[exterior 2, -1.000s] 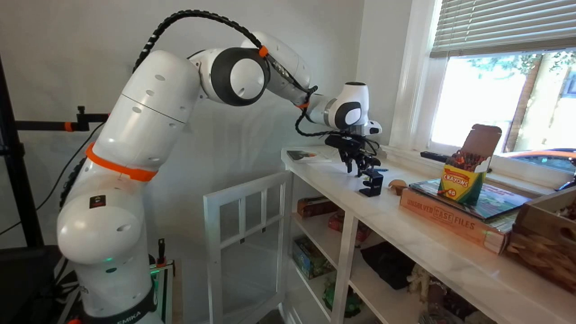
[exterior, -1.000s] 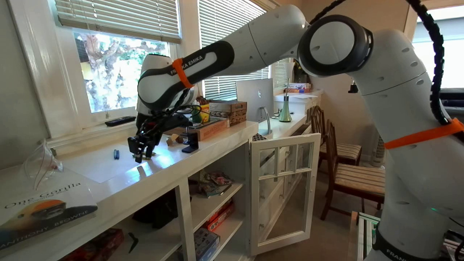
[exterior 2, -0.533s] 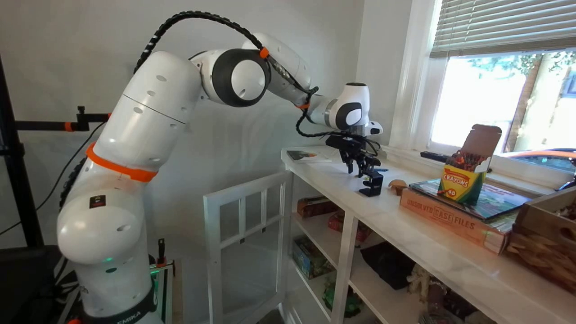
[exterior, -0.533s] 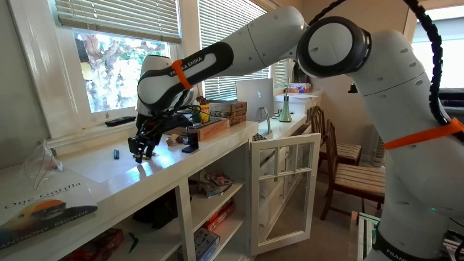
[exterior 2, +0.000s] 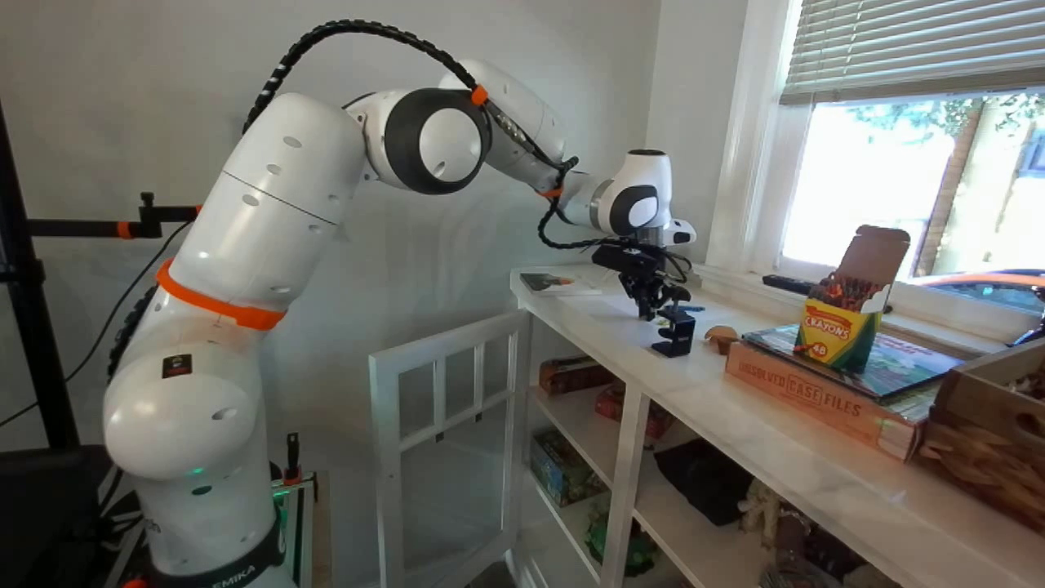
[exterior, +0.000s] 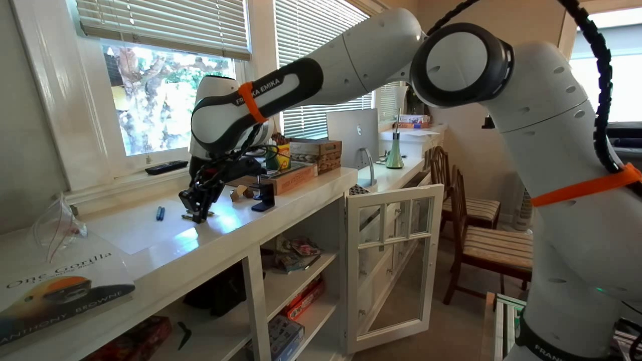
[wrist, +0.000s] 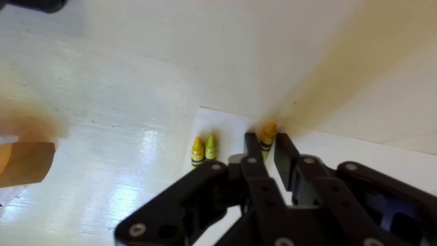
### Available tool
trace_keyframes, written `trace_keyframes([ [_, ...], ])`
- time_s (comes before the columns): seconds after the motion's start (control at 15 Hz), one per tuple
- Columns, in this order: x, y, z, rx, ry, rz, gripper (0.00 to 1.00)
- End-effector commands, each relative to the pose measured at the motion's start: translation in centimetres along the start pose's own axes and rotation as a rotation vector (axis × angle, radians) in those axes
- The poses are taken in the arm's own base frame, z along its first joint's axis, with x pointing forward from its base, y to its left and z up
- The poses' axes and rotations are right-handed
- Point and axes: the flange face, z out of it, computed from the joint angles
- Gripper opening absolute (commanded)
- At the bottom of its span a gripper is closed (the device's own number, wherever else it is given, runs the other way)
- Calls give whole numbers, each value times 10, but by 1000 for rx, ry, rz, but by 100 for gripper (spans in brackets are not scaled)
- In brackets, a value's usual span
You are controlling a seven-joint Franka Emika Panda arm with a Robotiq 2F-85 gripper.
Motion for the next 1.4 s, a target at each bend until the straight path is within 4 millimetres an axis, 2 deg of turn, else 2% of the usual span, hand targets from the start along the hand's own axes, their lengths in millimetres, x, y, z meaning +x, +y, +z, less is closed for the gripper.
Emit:
trace_keyframes([
  [0.0,1,1,1,-20,-13,18,0],
  [0.2,1,1,-2,-14,-27,32,3],
  [0.4,-1,2,-19,-7,-57,47,3],
  [1.0,-13,17,-137,2,-227,-2,3],
  [1.33,-30,29,-174,14,-337,-49,3],
])
